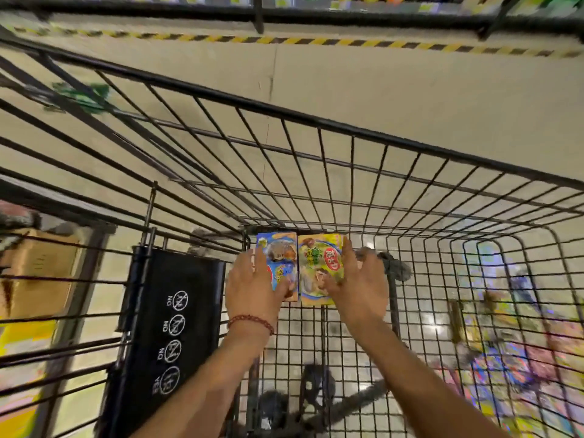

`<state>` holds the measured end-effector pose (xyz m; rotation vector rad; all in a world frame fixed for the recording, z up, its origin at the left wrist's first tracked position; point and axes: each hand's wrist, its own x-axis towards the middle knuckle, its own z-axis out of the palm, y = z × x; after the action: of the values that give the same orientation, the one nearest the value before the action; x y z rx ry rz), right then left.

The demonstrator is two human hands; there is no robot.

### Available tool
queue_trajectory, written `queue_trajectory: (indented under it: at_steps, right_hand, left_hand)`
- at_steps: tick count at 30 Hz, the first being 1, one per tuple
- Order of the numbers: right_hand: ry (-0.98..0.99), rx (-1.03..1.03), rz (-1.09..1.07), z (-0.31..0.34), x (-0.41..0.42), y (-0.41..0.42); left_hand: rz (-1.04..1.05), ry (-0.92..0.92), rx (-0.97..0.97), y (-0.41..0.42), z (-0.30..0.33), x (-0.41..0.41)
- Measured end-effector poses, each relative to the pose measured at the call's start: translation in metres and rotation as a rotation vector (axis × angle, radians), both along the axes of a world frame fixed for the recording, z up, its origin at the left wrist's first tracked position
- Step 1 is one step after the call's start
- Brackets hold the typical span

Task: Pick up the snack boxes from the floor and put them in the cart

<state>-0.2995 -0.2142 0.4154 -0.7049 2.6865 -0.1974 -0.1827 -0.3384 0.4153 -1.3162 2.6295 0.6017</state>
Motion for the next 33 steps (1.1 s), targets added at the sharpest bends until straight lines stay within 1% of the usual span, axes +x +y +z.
queue_trajectory:
  at_steps: [3, 4, 6, 8, 10, 12, 13, 16, 18, 20, 23, 27, 30, 33]
  right_hand:
    - [0.164, -0.035, 0.068, 0.044, 0.000, 0.012]
    - [0.212, -0.030, 0.076, 0.061, 0.000, 0.017]
    - [0.299, -0.030, 0.071, 0.095, -0.001, 0.027]
    - [0.372, -0.070, 0.038, 0.137, 0.002, 0.038]
    - [0.365, -0.035, 0.007, 0.182, 0.007, 0.053]
    - [0.395, -0.027, -0.032, 0.222, 0.011, 0.074]
    - [0.441, -0.038, -0.062, 0.242, 0.012, 0.086]
    - [0.577, -0.065, -0.158, 0.287, 0.011, 0.130]
    - [0.629, -0.083, -0.204, 0.316, 0.010, 0.166]
    - [0.695, -0.096, -0.269, 0.348, 0.013, 0.203]
    - [0.782, -0.056, -0.355, 0.378, 0.028, 0.267]
    - [0.875, -0.011, -0.463, 0.394, 0.060, 0.355]
    - [0.864, 0.019, -0.532, 0.391, 0.092, 0.420]
    - [0.855, 0.032, -0.594, 0.366, 0.133, 0.481]
  left_hand:
    - [-0.177, -0.080, -0.121, -0.006, 0.059, -0.005]
    - [-0.231, -0.075, -0.167, -0.007, 0.078, -0.006]
    - [-0.325, -0.003, -0.291, -0.004, 0.121, -0.011]
    - [-0.416, 0.063, -0.373, 0.002, 0.164, -0.014]
    - [-0.512, 0.066, -0.377, 0.013, 0.200, -0.017]
    - [-0.572, 0.169, -0.394, 0.026, 0.238, -0.023]
    - [-0.605, 0.206, -0.413, 0.035, 0.256, -0.027]
    - [-0.718, 0.228, -0.466, 0.070, 0.306, -0.042]
    - [-0.768, 0.259, -0.487, 0.100, 0.337, -0.051]
    - [-0.827, 0.326, -0.494, 0.131, 0.363, -0.058]
    - [-0.924, 0.370, -0.537, 0.185, 0.395, -0.064]
    - [-1.030, 0.462, -0.550, 0.267, 0.415, -0.060]
    - [-1.120, 0.567, -0.552, 0.331, 0.407, -0.049]
    - [-1.209, 0.668, -0.549, 0.392, 0.379, -0.029]
